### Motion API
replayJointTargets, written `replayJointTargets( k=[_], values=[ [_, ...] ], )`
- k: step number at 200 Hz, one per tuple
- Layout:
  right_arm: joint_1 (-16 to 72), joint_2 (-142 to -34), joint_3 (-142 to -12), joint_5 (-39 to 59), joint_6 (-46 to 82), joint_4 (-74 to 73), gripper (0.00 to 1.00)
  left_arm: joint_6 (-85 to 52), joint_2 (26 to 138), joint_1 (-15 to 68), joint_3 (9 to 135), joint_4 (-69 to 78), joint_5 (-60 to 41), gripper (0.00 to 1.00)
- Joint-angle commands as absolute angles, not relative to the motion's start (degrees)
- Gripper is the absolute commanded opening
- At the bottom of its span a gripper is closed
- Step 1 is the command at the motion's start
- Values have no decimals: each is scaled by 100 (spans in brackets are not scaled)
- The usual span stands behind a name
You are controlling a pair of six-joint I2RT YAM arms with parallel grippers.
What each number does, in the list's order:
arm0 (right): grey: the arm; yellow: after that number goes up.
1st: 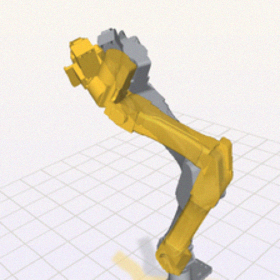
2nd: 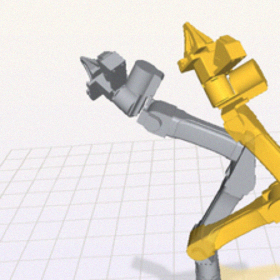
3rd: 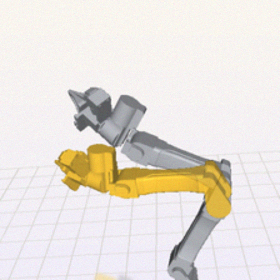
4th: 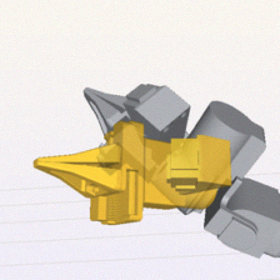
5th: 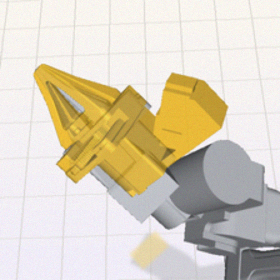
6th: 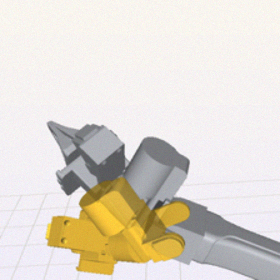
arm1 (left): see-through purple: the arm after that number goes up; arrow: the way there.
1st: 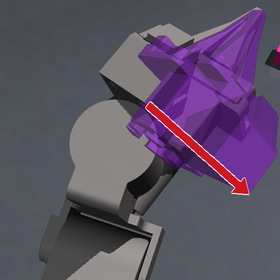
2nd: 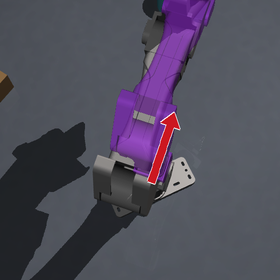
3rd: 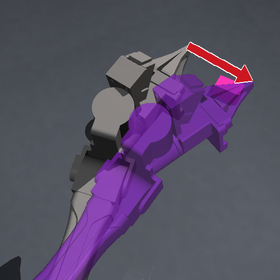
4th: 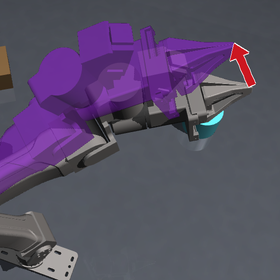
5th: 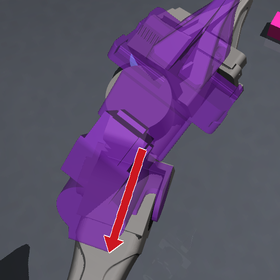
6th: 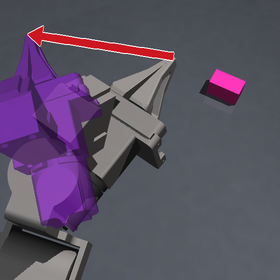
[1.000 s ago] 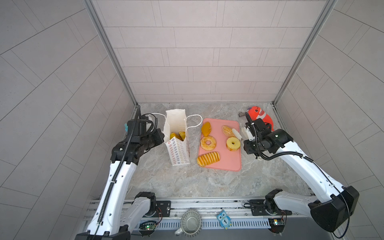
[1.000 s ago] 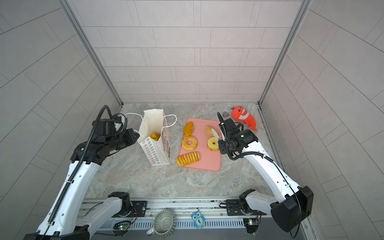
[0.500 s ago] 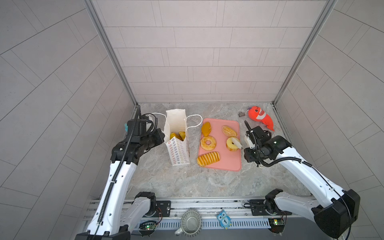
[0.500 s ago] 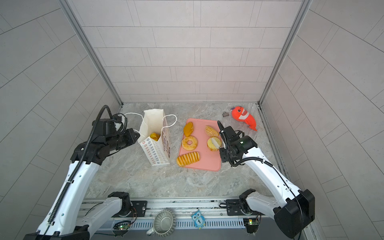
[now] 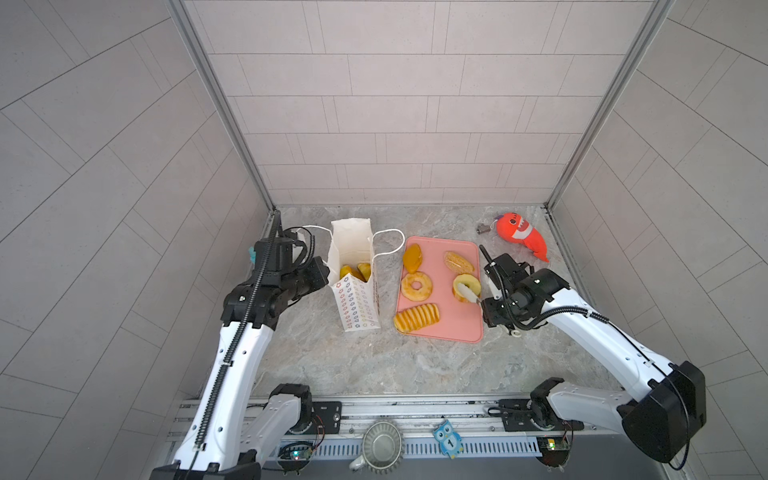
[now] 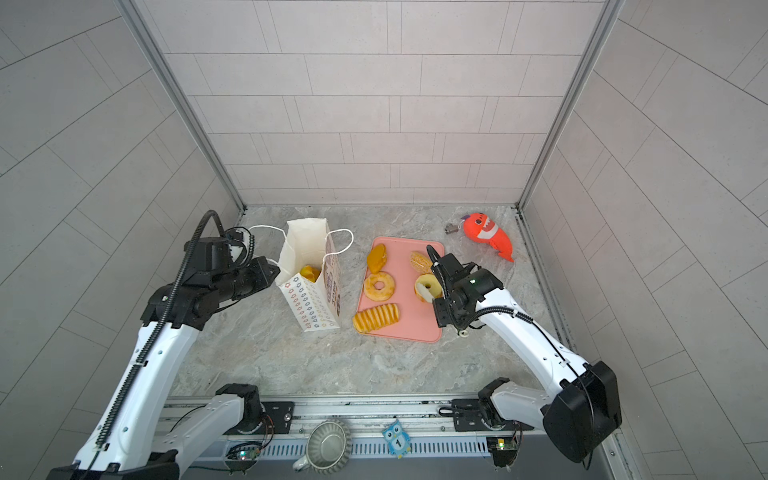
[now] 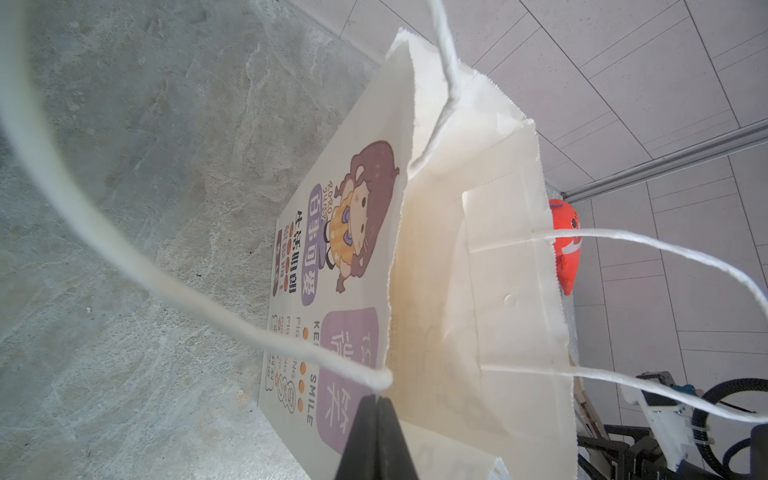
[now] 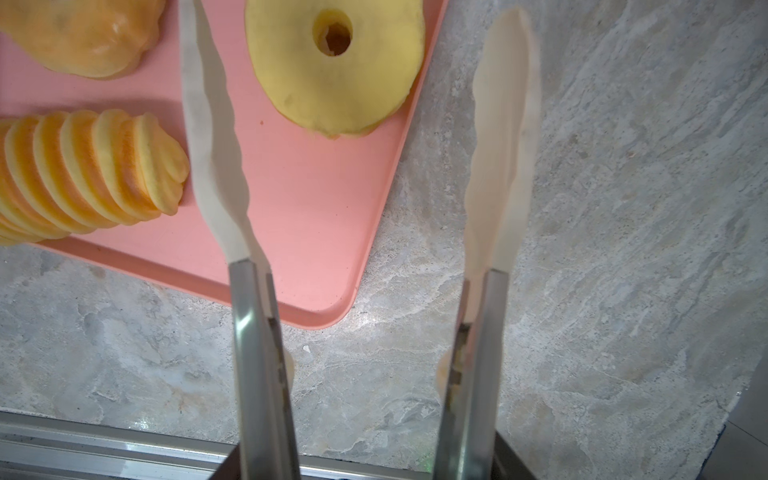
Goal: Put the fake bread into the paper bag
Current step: 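Lower the tong toward the pale yellow ring bread on the tray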
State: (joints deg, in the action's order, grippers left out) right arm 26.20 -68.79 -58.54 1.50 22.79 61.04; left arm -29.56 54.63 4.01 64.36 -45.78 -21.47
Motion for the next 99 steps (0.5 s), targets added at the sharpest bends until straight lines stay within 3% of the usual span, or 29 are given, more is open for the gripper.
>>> replayJointTargets(
  k=[1, 99],
  values=[
    [2676, -6933, -5838, 97, 2399, 6061, 63, -2867, 5384, 363, 6412, -4563, -2182, 5],
    [2698, -7820, -5944, 317, 2270, 5850, 65, -2855, 5413, 321, 6398, -4553, -2177, 5]
  ],
)
